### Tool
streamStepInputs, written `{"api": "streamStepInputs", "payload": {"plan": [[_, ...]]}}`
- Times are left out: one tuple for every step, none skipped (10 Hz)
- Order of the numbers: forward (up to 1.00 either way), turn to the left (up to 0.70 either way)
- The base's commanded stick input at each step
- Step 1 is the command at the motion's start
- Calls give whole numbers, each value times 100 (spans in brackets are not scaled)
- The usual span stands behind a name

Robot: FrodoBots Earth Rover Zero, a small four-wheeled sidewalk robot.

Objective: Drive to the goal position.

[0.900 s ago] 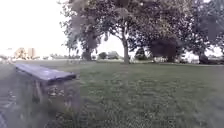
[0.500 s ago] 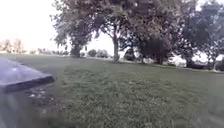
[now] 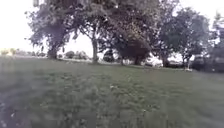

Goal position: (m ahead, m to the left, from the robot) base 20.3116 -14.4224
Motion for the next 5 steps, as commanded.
{"api": "streamStepInputs", "payload": {"plan": [[70,-35],[70,-35],[70,-35],[70,-35],[70,-35]]}}
